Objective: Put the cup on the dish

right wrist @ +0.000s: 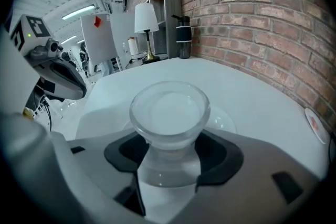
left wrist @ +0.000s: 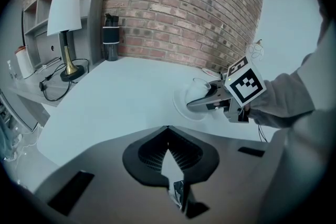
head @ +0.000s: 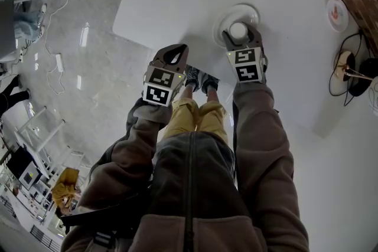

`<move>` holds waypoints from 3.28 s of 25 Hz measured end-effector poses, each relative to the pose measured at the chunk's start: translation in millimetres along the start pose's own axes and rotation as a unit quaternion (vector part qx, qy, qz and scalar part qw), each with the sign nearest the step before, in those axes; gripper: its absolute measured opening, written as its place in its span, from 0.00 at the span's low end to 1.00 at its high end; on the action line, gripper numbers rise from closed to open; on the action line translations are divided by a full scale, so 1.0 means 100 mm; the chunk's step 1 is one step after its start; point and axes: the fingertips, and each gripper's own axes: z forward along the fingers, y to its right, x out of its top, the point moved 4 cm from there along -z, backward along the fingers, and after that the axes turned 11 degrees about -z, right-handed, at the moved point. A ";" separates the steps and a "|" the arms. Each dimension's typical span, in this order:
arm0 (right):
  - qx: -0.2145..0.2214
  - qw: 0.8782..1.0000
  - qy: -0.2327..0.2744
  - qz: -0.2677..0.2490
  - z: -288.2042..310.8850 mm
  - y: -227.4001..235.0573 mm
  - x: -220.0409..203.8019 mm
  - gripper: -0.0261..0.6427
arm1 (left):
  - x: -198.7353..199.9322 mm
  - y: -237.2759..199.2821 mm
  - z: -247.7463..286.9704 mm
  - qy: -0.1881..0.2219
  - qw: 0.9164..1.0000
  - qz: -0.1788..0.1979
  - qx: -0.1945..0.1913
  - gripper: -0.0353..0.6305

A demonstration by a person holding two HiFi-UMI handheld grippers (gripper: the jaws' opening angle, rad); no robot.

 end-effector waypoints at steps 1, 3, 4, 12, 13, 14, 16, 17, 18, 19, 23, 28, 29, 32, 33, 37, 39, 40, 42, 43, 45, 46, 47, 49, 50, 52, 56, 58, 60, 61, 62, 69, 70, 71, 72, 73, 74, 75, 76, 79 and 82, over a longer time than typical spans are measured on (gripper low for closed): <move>0.001 1.000 0.005 0.001 -0.01 0.00 0.01 0.42 | 0.00 0.01 -0.01 0.001 1.000 0.000 0.000 0.06; 0.000 1.000 0.019 -0.001 -0.07 0.00 0.05 0.42 | 0.02 0.02 -0.03 0.004 1.000 0.001 0.001 0.06; 0.000 1.000 0.023 -0.002 -0.11 0.01 0.06 0.43 | 0.03 0.02 -0.04 0.006 1.000 0.002 0.002 0.06; -0.024 0.998 0.046 0.020 -0.74 0.02 0.12 0.49 | 0.29 0.13 -0.34 0.047 0.999 -0.004 0.008 0.06; -0.029 0.998 0.051 0.022 -0.85 0.03 0.15 0.49 | 0.37 0.16 -0.40 0.059 0.998 -0.005 0.008 0.06; -0.037 0.997 0.058 0.023 -0.97 0.05 0.20 0.49 | 0.46 0.18 -0.46 0.072 0.997 -0.006 0.008 0.06; -0.052 0.996 0.074 0.023 -1.22 0.09 0.34 0.49 | 0.68 0.25 -0.61 0.099 0.995 -0.008 0.007 0.06; -0.059 0.995 0.083 0.024 -1.34 0.12 0.42 0.49 | 0.79 0.29 -0.69 0.112 0.994 -0.009 0.006 0.06; -0.067 0.993 0.092 0.025 -1.47 0.14 0.49 0.47 | 0.89 0.34 -0.78 0.125 0.992 -0.011 0.005 0.06; -0.075 0.992 0.102 0.029 -1.60 0.15 0.57 0.43 | 0.99 0.38 -0.88 0.138 0.990 -0.013 0.004 0.06; -0.115 0.983 0.135 0.039 -2.11 0.24 0.92 0.33 | 1.41 0.60 -1.22 0.186 0.983 -0.003 -0.005 0.06; -0.174 0.970 0.163 0.054 -2.63 0.45 1.33 0.08 | 1.89 0.85 -1.55 0.235 0.972 0.013 -0.016 0.06; -0.180 0.968 0.169 0.051 -2.72 0.48 1.42 0.05 | 1.95 0.90 -1.60 0.241 0.970 0.016 -0.018 0.06; -0.184 0.964 0.188 0.042 -2.97 0.51 1.66 0.04 | 2.12 1.06 -1.73 0.251 0.967 0.041 -0.020 0.06; -0.186 0.962 0.196 0.041 -3.05 0.52 1.74 0.04 | 2.17 1.12 -1.77 0.254 0.966 0.053 -0.020 0.06; -0.198 0.954 0.221 0.039 -3.34 0.56 1.99 0.04 | 2.40 1.27 -1.98 0.282 0.957 0.064 -0.039 0.06; -0.204 0.951 0.230 0.040 -3.46 0.57 2.08 0.04 | 2.49 1.33 -2.08 0.289 0.954 0.067 -0.044 0.06; -0.208 0.949 0.234 0.041 -3.53 0.59 2.13 0.04 | 2.54 1.36 -2.14 0.290 0.953 0.070 -0.047 0.06; -0.215 0.944 0.247 0.046 -3.66 0.62 2.23 0.04 | 2.66 1.41 -2.28 0.301 0.949 0.076 -0.054 0.06; -0.218 0.941 0.256 0.048 -3.73 0.64 2.30 0.04 | 2.73 1.44 -2.36 0.310 0.946 0.080 -0.057 0.06; -0.223 0.934 0.275 0.049 -3.87 0.66 2.43 0.04 | 2.86 1.50 -2.53 0.332 0.937 0.088 -0.060 0.06; -0.227 0.931 0.283 0.048 -3.94 0.67 2.49 0.04 | 2.92 1.52 -2.61 0.342 0.933 0.091 -0.061 0.06; -0.230 0.928 0.290 0.046 -4.00 0.68 2.56 0.04 | 2.98 1.54 -2.68 0.350 0.930 0.095 -0.060 0.06; -0.238 0.922 0.302 0.041 -4.11 0.70 2.68 0.04 | 3.08 1.57 -2.80 0.364 0.924 0.101 -0.056 0.06; -0.242 0.919 0.308 0.038 -4.16 0.71 2.73 0.04 | 3.13 1.58 -2.85 0.371 0.922 0.102 -0.052 0.06; -0.247 0.913 0.322 0.034 -4.23 0.73 2.83 0.04 | 3.21 1.57 -2.91 0.380 0.918 0.102 -0.044 0.06; -0.250 0.906 0.339 0.029 -4.30 0.76 2.94 0.04 | 3.33 1.58 -2.96 0.392 0.912 0.108 -0.046 0.06; -0.253 0.903 0.345 0.024 -4.35 0.77 2.98 0.04 | 3.38 1.63 -2.99 0.400 0.908 0.115 -0.050 0.06; -0.257 0.900 0.351 0.020 -4.40 0.78 3.02 0.04 | 3.44 1.67 -3.02 0.406 0.904 0.122 -0.054 0.06; -0.258 0.899 0.353 0.017 -4.42 0.78 3.03 0.04 | 3.46 1.70 -3.03 0.408 0.903 0.125 -0.055 0.06; -0.259 0.898 0.355 0.015 -4.43 0.79 3.05 0.04 | 3.47 1.71 -3.04 0.410 0.901 0.128 -0.057 0.06; -0.270 0.891 0.364 -0.007 -4.55 0.78 3.12 0.04 | 3.55 1.78 -3.03 0.418 0.897 0.133 -0.055 0.06; -0.272 0.890 0.365 -0.009 -4.56 0.79 3.12 0.04 | 3.56 1.79 -3.03 0.418 0.897 0.134 -0.055 0.06; -0.273 0.890 0.365 -0.009 -4.57 0.79 3.13 0.04 | 3.56 1.79 -3.03 0.418 0.897 0.134 -0.056 0.06; -0.274 0.890 0.365 -0.010 -4.58 0.79 3.12 0.04 | 3.56 1.80 -3.02 0.418 0.897 0.133 -0.056 0.06; -0.274 0.889 0.366 -0.010 -4.59 0.79 3.12 0.04 | 3.56 1.80 -3.02 0.418 0.897 0.133 -0.056 0.06; -0.275 0.889 0.366 -0.010 -4.59 0.79 3.12 0.04 | 3.56 1.80 -3.01 0.417 0.897 0.133 -0.056 0.06; -0.275 0.889 0.366 -0.010 -4.59 0.79 3.12 0.04 | 3.56 1.80 -3.01 0.417 0.898 0.134 -0.055 0.06; -0.275 0.889 0.366 -0.011 -4.59 0.79 3.12 0.04 | 3.56 1.80 -3.01 0.416 0.898 0.134 -0.054 0.06; -0.274 0.889 0.366 -0.009 -4.59 0.79 3.11 0.04 | 3.55 1.80 -3.01 0.414 0.898 0.136 -0.055 0.06; -0.274 0.889 0.366 -0.008 -4.58 0.77 3.10 0.04 | 3.53 1.81 -3.01 0.413 0.899 0.136 -0.055 0.06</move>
